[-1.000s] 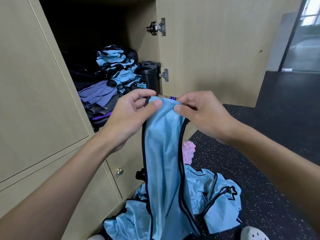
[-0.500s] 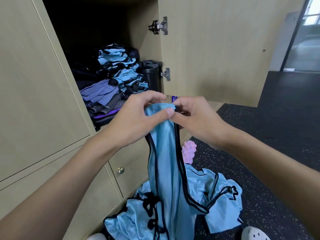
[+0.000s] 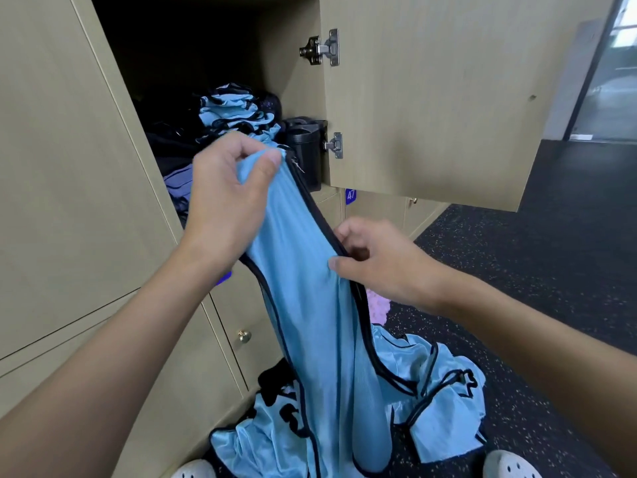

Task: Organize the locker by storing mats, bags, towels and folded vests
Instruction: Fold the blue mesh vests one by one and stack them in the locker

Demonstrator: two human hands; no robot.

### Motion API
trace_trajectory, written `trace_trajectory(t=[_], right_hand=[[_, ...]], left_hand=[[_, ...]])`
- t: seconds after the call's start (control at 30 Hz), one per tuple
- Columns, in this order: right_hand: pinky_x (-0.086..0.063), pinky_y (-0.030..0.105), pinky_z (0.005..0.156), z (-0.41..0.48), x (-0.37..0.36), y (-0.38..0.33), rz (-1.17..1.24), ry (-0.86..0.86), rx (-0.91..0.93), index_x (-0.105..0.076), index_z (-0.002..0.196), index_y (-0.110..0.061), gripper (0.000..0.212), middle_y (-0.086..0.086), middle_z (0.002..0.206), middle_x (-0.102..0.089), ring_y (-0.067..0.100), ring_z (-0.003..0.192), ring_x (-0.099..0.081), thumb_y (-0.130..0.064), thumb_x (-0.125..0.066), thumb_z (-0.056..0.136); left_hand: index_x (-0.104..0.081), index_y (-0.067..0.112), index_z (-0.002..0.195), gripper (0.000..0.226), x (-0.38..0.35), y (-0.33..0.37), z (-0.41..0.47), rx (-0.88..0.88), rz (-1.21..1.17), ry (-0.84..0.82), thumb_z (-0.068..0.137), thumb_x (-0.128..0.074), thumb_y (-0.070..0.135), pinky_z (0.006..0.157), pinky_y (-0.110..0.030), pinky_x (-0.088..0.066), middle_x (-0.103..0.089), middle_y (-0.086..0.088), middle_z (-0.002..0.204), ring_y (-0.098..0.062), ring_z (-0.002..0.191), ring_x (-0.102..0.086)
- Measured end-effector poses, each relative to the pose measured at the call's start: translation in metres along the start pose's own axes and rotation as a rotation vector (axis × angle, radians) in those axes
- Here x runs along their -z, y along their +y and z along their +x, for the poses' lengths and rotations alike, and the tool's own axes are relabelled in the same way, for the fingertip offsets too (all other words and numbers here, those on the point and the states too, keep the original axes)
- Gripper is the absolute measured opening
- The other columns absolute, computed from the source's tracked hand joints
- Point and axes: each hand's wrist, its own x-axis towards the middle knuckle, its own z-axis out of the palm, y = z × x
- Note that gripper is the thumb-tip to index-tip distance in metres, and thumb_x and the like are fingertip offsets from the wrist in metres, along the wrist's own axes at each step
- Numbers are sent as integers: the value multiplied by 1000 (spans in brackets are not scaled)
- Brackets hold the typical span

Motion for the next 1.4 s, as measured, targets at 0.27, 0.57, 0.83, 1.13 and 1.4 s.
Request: trace_trajectory(t=[0.27, 0.57, 0.83, 1.13, 1.4], right_hand=[[-30, 23, 53, -2, 3, 2, -271, -4, 19, -57, 86, 8, 23, 9, 67, -47, 10, 57, -35, -13, -55, 96], [-28, 15, 47, 1, -1, -4, -124, 37, 99, -62, 85, 9, 30, -4, 59, -41, 3, 47, -34, -17, -55, 98], [-44, 25, 57, 0, 9, 3, -200, 9, 35, -62, 99, -7, 10, 5, 77, -64, 9, 62, -51, -15, -61, 94], [-32, 19, 52, -4, 19, 3, -391, 171, 76, -60, 79, -4, 18, 3, 60, -49, 9, 52, -34, -13, -56, 94], [-33, 30, 48, -4, 19, 7, -445, 229, 62, -49, 77, -9, 24, 1, 61, -45, 17, 52, -37, -19, -49, 99]], left_hand=[[-57, 28, 86, 17, 23, -8, 11, 58, 75, 73, 96, -60, 15, 83, -10, -41, -57, 19, 86, 9, 82, -54], [-72, 17, 105, 43, 4, 2, -25, 137, 261, -832, 75, -78, 47, 61, -13, -48, -67, 17, 87, 1, 71, -62], [-54, 8, 63, 37, 16, -4, -11, 105, 229, -571, 92, -68, 26, 40, -14, -27, -44, 7, 49, -4, 40, -34], [-49, 2, 64, 44, 34, -18, 3, 55, 360, -363, 94, -67, 30, 50, -31, -31, -44, -3, 54, -11, 45, -35], [-48, 4, 65, 43, 34, -21, 2, 32, 432, -334, 94, -67, 30, 53, -34, -33, -45, -5, 55, -19, 50, -38]])
